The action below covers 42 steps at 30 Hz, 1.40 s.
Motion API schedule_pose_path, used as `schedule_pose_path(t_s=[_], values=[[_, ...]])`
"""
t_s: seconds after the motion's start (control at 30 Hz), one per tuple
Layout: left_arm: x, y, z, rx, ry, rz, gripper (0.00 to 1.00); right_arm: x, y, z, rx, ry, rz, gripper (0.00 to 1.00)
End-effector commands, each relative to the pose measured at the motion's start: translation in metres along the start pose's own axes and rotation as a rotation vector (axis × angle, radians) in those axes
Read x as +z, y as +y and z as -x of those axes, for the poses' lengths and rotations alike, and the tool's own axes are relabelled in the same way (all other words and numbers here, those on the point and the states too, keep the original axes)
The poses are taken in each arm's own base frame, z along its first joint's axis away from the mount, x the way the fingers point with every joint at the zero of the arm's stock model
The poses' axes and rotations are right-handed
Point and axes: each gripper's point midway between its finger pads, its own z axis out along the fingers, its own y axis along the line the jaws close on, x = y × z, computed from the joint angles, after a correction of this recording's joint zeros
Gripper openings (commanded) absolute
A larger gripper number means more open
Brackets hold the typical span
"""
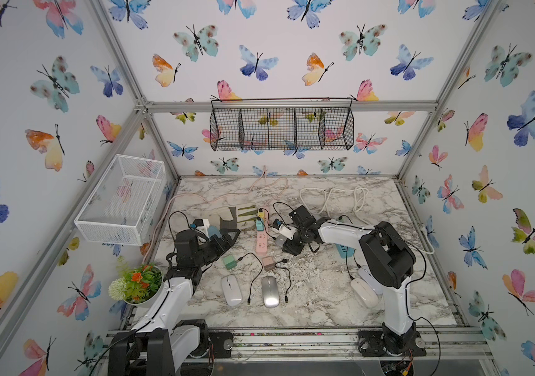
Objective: Unplug the wireless mouse
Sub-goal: Pick up the mouse from the center of the board, then remove the power cord from the mouse.
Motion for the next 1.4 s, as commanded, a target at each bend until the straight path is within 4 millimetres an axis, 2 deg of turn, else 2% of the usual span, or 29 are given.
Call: schedule_pose_path(t_s=[0.0, 0.13, 0.3, 0.37, 0.57, 0.63, 0.73, 0.9, 1.0, 1.37], values=[[-0.001, -0.014, 0.001, 0.095, -0.007, 0.045, 0.98, -0.034, 0.015, 0.027, 0.041, -0.121, 0.049, 0.51], [0.007, -0.030, -0.011, 0.148, 0.003, 0.067, 0.98, -0.058, 0.035, 0.037, 0.095, -0.255, 0.125, 0.46], [0.015, -0.041, -0.025, 0.105, 0.020, 0.007, 0.99, -0.076, 0.052, 0.033, 0.137, -0.346, 0.180, 0.41], [0.021, -0.047, -0.031, 0.091, 0.037, -0.019, 0.96, -0.082, 0.057, 0.032, 0.149, -0.380, 0.194, 0.37], [0.040, -0.063, -0.049, 0.092, 0.086, -0.053, 0.88, -0.079, 0.063, 0.028, 0.166, -0.405, 0.218, 0.30], [0.046, -0.063, -0.053, 0.080, 0.095, -0.053, 0.84, -0.080, 0.062, 0.031, 0.173, -0.422, 0.210, 0.25], [0.055, -0.059, -0.058, 0.052, 0.103, -0.040, 0.78, -0.083, 0.061, 0.035, 0.184, -0.449, 0.201, 0.22], [0.067, -0.058, -0.055, 0.006, 0.101, -0.037, 0.66, -0.083, 0.064, 0.037, 0.188, -0.461, 0.224, 0.20], [0.073, -0.065, -0.053, -0.027, 0.104, -0.069, 0.52, -0.081, 0.066, 0.036, 0.192, -0.457, 0.234, 0.19], [0.090, -0.068, -0.059, -0.077, 0.133, -0.087, 0.50, -0.080, 0.072, 0.041, 0.206, -0.478, 0.257, 0.17]])
